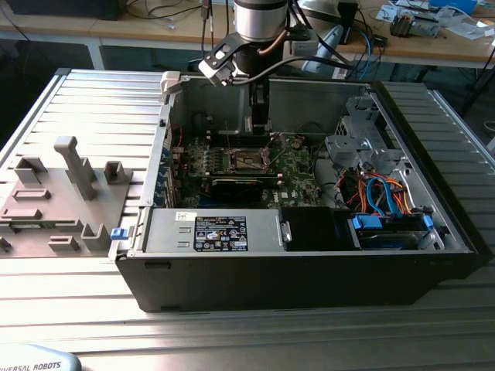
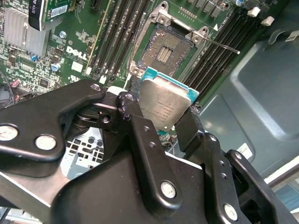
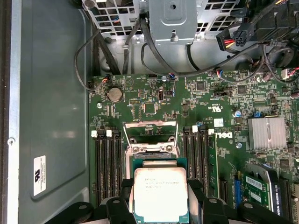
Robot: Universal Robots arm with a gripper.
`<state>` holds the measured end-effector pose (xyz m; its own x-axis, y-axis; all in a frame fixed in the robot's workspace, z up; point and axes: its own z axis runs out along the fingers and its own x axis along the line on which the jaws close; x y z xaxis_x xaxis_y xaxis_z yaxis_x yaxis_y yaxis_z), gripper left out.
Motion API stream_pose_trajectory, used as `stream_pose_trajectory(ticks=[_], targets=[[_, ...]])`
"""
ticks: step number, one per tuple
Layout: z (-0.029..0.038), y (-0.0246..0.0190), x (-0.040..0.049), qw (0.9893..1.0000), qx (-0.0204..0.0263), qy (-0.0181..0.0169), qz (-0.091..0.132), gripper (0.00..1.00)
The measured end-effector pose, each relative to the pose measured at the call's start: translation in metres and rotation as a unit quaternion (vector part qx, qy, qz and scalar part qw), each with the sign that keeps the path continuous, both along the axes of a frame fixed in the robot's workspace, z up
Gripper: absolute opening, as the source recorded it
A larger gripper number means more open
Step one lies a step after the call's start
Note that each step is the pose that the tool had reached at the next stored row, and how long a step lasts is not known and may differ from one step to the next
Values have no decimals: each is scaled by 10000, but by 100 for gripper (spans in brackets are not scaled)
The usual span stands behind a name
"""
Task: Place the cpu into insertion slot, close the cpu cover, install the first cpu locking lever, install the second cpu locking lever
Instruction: 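Place the cpu into insertion slot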
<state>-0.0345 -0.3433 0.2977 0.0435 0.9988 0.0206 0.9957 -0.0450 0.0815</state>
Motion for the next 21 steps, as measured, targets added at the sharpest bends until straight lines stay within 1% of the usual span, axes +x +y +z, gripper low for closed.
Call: stream_pose_trajectory(ticks=[12, 21], targets=[[-19, 0, 0, 10000, 0, 0, 0, 54], [-52, 0, 0, 10000, 0, 0, 0, 54]])
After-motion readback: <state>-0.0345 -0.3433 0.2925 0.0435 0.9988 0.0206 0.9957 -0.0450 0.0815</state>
